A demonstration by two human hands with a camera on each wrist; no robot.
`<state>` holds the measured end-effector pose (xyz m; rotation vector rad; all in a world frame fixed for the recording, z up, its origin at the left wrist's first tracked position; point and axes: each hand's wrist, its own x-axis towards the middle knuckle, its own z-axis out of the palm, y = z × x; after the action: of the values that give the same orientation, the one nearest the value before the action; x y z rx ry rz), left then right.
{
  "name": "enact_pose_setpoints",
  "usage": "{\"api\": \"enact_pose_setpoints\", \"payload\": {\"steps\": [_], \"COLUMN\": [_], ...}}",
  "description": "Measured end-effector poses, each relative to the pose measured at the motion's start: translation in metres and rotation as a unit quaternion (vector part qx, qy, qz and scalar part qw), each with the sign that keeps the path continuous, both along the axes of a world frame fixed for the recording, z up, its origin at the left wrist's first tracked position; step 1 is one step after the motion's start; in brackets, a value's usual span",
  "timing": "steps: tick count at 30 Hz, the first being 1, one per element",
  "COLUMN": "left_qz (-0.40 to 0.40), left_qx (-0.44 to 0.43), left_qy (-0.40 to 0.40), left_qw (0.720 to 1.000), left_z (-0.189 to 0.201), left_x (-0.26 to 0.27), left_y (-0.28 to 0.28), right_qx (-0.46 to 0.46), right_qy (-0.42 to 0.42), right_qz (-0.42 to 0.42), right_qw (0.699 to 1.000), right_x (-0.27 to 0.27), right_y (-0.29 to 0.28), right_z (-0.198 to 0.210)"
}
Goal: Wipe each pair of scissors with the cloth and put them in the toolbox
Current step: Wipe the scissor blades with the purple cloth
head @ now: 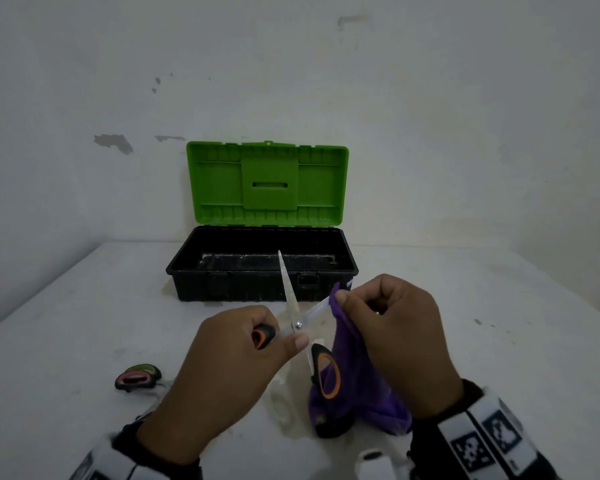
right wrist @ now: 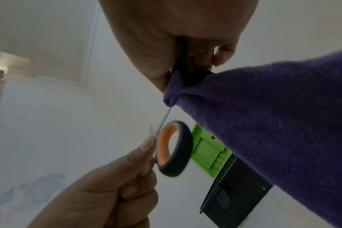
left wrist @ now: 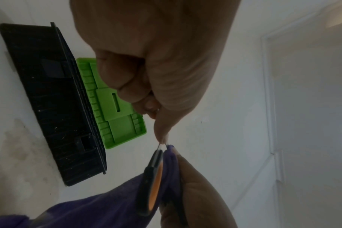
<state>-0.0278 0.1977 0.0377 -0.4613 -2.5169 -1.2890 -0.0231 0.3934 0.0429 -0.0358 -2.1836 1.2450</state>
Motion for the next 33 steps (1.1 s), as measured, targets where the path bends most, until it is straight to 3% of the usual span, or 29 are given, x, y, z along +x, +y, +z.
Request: {"api": "enact_pose_setpoints", "payload": {"steps": [7, 13, 17, 24, 33], "left_qz": [-0.002, -0.011, -0.087, -0.095, -0.072], "left_qx": [-0.011, 0.044, 0.155, 0.302, 0.365], "left_qy": [-0.015, -0.110, -0.218, -0.248, -0.225], "left_qw": [1.000, 0.993, 0.960, 0.916, 0.900], "left_z": [-0.002, 0.000, 0.006, 0.010, 0.012], "left_x": [-0.002, -0.006, -0.011, -0.015, -0.016], "left_y": [0.000, -0.008, -0.017, -0.020, -0.002], "right_qx": [-0.042, -0.083, -0.083, 0.033, 0.219], "right_qy": [-0.007, -0.031, -0.032, 0.015, 0.048], "right_qz": [-0.035, -0.031, -0.019, -0.011, 0.145], "right_qw": [0.998, 0.996, 0.996, 0.999, 0.964], "right_x": [-0.015, -0.008, 0.003, 0.008, 0.008], "right_y": [0.019, 0.043, 0.054, 0.069, 0.021], "right_z": [0.003, 0.001, 0.003, 0.033, 0.045]}}
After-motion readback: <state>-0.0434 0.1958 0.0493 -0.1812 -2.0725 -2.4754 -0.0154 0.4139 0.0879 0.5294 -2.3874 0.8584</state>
